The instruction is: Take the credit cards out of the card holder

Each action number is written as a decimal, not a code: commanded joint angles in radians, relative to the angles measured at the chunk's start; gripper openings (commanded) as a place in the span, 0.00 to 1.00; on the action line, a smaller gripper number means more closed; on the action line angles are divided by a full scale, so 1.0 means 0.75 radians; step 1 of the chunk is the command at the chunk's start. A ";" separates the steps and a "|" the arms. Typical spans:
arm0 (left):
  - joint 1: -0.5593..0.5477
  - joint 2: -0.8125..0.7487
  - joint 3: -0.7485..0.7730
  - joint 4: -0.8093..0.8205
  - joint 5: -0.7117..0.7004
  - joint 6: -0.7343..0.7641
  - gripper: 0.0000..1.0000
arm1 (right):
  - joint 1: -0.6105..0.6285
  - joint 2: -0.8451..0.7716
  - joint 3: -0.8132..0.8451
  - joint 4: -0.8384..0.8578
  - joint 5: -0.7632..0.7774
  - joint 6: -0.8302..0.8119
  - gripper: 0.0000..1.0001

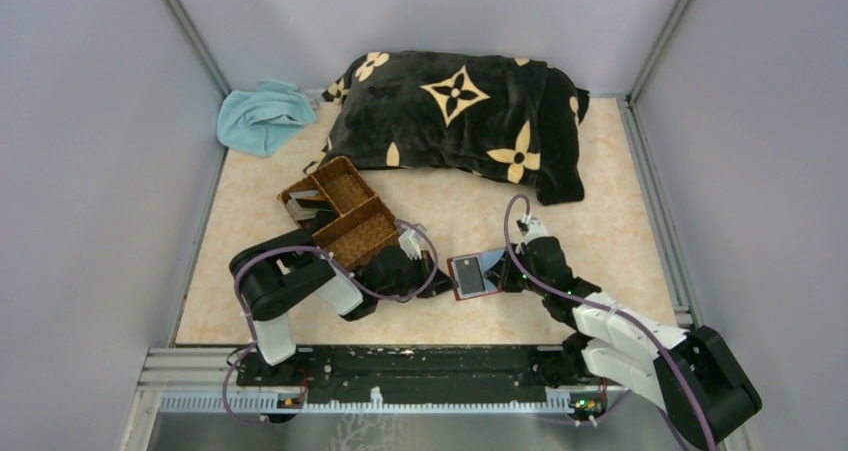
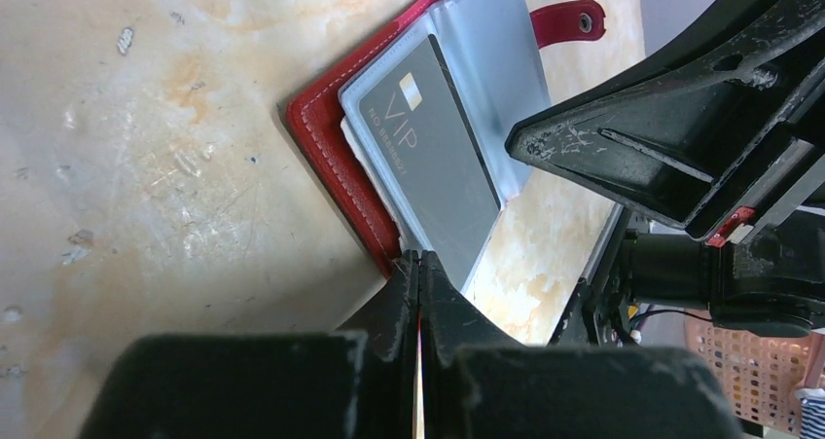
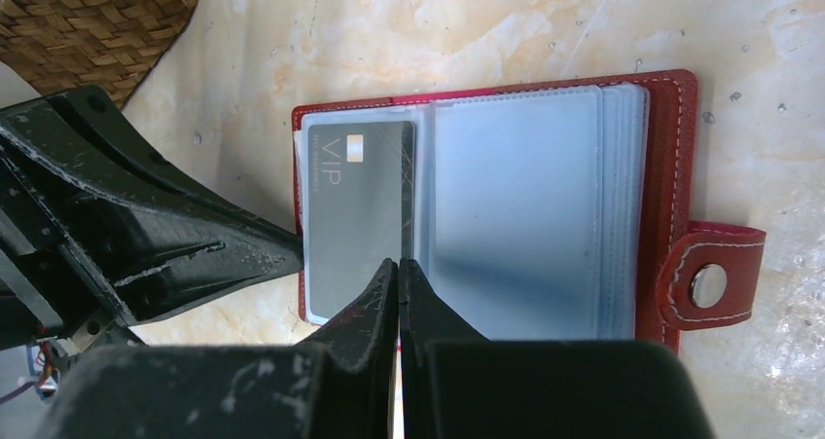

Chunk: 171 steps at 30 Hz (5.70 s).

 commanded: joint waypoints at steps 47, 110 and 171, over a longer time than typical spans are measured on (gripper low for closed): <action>-0.003 0.175 -0.059 0.230 0.057 -0.103 0.00 | -0.021 0.112 -0.017 0.329 -0.329 0.051 0.39; 0.091 0.268 -0.184 0.514 0.127 -0.198 0.00 | -0.064 0.096 -0.004 0.223 -0.414 -0.041 0.35; 0.097 0.197 -0.053 0.460 0.227 -0.184 0.00 | -0.132 0.109 -0.122 0.446 -0.545 0.054 0.04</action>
